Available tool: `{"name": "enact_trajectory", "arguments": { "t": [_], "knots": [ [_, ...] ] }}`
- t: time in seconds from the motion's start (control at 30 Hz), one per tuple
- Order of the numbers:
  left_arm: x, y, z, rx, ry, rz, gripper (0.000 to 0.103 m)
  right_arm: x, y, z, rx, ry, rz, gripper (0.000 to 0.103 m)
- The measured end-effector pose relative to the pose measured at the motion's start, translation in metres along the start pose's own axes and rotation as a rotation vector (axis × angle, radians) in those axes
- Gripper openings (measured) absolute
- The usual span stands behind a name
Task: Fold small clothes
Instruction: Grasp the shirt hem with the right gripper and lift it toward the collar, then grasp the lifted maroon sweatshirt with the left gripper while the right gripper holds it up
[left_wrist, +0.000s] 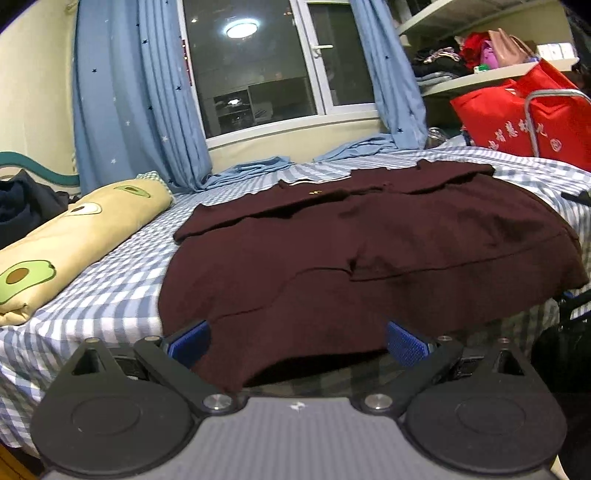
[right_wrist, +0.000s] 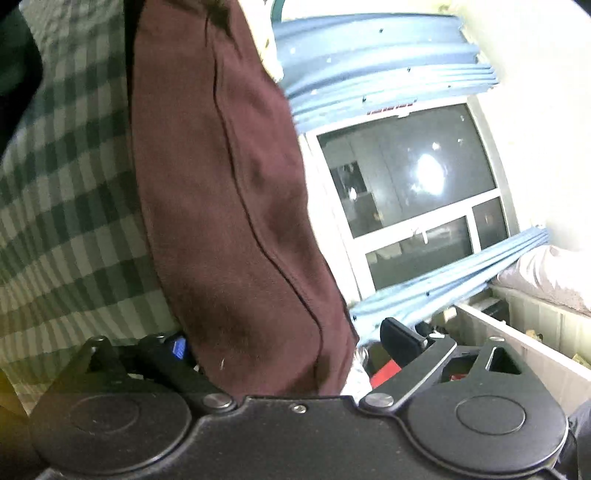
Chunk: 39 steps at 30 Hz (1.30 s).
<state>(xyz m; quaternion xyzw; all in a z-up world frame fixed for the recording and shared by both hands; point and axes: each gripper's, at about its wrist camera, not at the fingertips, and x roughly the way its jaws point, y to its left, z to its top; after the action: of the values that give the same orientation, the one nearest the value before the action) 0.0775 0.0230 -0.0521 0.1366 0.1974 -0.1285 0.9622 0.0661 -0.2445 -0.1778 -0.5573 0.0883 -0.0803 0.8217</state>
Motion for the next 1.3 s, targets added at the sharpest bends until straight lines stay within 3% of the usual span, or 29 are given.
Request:
{"name": "enact_trajectory", "arguments": {
  "t": [0.13, 0.27, 0.47, 0.63, 0.8, 0.93, 1.17, 1.3],
  "knots": [
    [0.002, -0.016, -0.005, 0.025, 0.006, -0.029, 0.102, -0.006, -0.014, -0.001, 0.036, -0.024, 0.011, 0.081],
    [-0.002, -0.028, -0.009, 0.062, -0.02, -0.06, 0.102, -0.018, -0.039, 0.006, 0.065, -0.073, 0.051, 0.047],
    [-0.006, -0.039, -0.013, 0.085, -0.047, -0.056, 0.102, -0.028, -0.077, 0.019, 0.141, -0.095, 0.13, 0.024],
    [-0.014, -0.046, -0.014, 0.118, -0.115, -0.019, 0.102, -0.033, -0.113, 0.028, 0.278, -0.096, 0.189, 0.019],
    [-0.02, -0.055, -0.015, 0.181, -0.186, 0.097, 0.102, -0.031, -0.141, 0.036, 0.367, -0.108, 0.21, 0.016],
    [-0.008, -0.055, -0.018, 0.218, -0.162, 0.181, 0.103, -0.027, -0.156, 0.04, 0.423, -0.117, 0.212, 0.014],
    [0.028, -0.037, -0.022, 0.225, -0.053, 0.296, 0.102, -0.021, -0.162, 0.043, 0.458, -0.125, 0.199, 0.013],
    [0.032, -0.024, -0.022, 0.228, -0.052, 0.312, 0.087, -0.021, -0.16, 0.041, 0.47, -0.118, 0.195, 0.013]
  ]
}}
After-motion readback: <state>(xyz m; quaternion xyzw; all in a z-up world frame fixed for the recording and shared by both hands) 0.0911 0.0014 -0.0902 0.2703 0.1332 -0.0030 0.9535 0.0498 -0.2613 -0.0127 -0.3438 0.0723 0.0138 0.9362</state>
